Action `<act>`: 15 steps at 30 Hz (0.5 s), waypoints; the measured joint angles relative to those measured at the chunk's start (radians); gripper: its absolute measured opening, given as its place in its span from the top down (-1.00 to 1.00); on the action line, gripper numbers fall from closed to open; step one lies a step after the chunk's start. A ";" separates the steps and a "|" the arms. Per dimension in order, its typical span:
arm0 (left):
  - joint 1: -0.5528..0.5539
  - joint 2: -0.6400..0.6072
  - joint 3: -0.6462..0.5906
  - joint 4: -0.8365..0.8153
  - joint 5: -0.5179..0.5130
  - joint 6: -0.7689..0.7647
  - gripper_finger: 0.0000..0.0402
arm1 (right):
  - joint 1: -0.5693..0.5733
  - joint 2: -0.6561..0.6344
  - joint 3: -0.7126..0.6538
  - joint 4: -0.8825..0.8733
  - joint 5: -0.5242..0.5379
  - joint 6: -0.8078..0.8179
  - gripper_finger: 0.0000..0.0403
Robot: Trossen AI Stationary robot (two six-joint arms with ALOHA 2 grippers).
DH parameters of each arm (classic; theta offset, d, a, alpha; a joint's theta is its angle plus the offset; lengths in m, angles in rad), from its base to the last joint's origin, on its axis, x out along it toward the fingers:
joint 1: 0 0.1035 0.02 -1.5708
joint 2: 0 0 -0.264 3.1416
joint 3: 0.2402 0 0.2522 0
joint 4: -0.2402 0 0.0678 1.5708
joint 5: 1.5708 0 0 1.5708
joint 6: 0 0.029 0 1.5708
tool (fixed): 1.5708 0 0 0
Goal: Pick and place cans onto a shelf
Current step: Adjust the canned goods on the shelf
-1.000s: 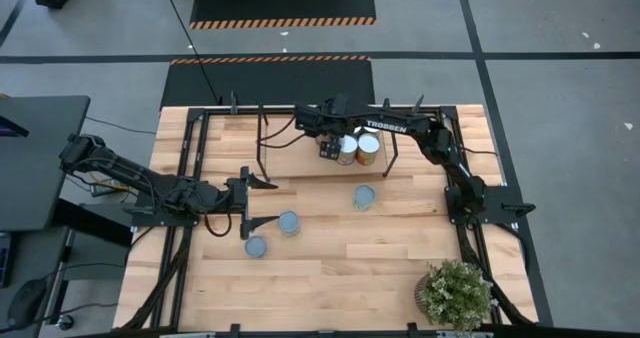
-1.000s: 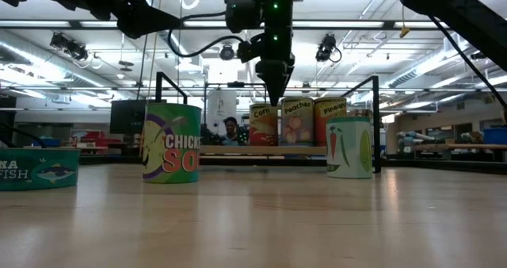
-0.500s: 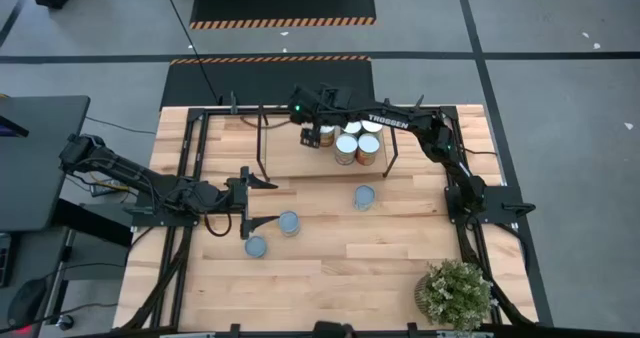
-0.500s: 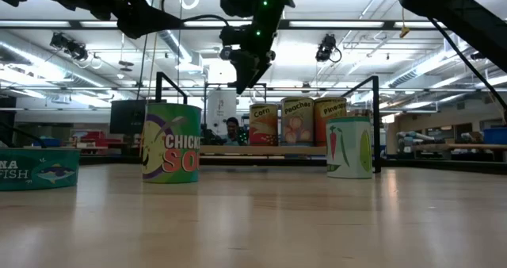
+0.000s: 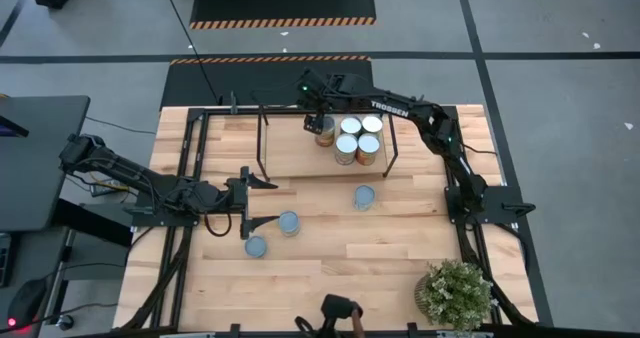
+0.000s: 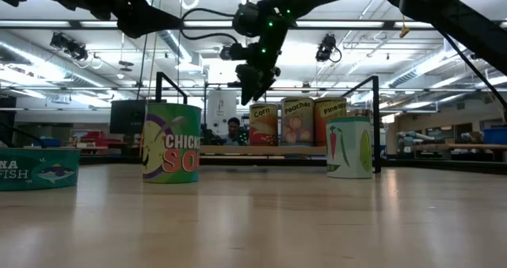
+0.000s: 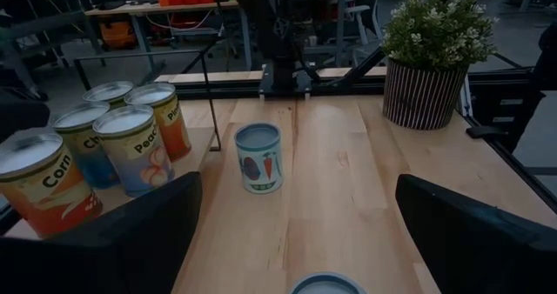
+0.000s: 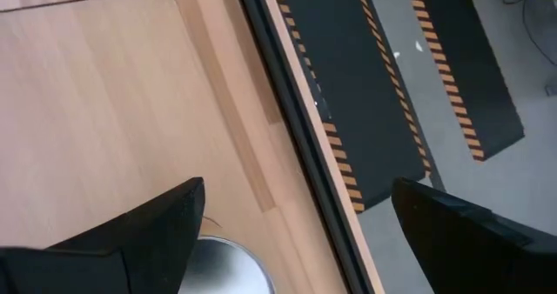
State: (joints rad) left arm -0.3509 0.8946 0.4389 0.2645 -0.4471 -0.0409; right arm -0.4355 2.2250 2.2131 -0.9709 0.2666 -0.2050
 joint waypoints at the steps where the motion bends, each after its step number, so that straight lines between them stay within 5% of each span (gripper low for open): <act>1: 0.000 0.000 0.000 0.000 0.000 0.000 -0.94 | -0.001 0.000 0.000 -0.003 0.000 0.000 -0.87; 15: 0.000 0.000 0.000 -0.001 0.000 0.000 -0.94 | -0.011 -0.002 0.001 -0.093 0.053 0.026 -0.87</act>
State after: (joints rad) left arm -0.3508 0.8944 0.4389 0.2638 -0.4473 -0.0410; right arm -0.4465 2.2230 2.2139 -1.0639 0.3198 -0.1787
